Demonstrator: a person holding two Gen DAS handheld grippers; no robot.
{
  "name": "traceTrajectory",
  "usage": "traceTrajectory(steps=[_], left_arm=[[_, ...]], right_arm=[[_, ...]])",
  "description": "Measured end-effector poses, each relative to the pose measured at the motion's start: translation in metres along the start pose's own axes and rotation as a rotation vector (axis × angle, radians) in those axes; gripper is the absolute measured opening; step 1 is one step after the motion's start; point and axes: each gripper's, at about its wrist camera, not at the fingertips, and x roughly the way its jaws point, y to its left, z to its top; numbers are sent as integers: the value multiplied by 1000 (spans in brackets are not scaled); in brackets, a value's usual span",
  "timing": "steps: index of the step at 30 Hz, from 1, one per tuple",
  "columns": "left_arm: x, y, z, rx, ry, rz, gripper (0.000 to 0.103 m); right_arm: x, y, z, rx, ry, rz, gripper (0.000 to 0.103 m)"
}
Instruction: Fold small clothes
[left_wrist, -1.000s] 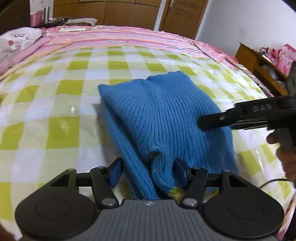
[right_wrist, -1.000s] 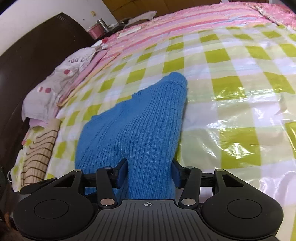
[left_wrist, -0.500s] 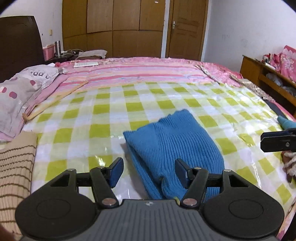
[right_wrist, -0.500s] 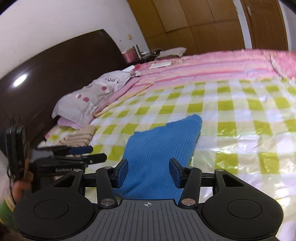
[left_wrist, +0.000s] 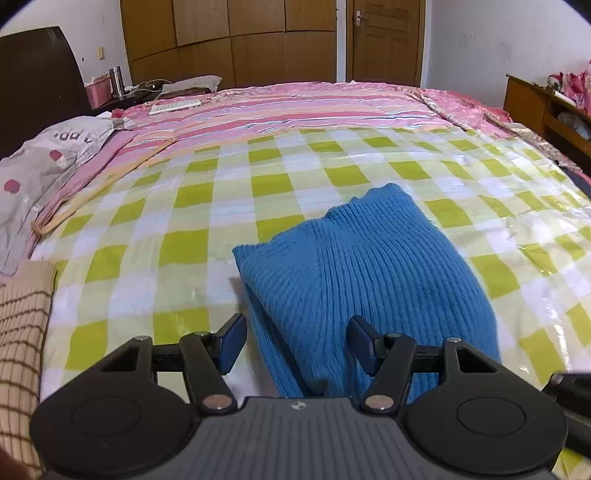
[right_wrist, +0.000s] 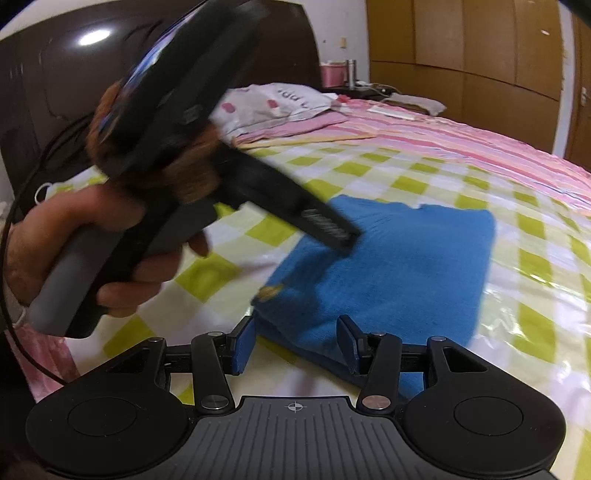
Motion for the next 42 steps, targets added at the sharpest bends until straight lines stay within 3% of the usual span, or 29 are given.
traceTrajectory(steps=[2, 6, 8, 11, 15, 20, 24, 34, 42], left_arm=[[6, 2, 2, -6, 5, 6, 62], [14, 7, 4, -23, 20, 29, 50], [14, 9, 3, -33, 19, 45, 45], [7, 11, 5, -55, -7, 72, 35], [4, 6, 3, -49, -14, 90, 34], [13, 5, -3, -30, 31, 126, 35], [-7, 9, -3, -56, -1, 109, 37], [-56, 9, -15, -47, -32, 125, 38], [-93, -6, -28, -35, -42, 69, 44]], right_arm=[[11, 4, 0, -22, 7, -8, 46], [27, 3, 0, 17, 50, -45, 11], [27, -3, 2, 74, 58, -14, 7], [15, 1, 3, 61, 35, 1, 7], [8, 10, 2, 25, 23, 7, 6], [24, 8, -4, 64, 86, 26, 7], [18, 1, -7, 93, 92, 35, 11], [-24, -8, -1, 114, 28, 5, 11], [-57, -20, 3, 135, 0, -51, 11]])
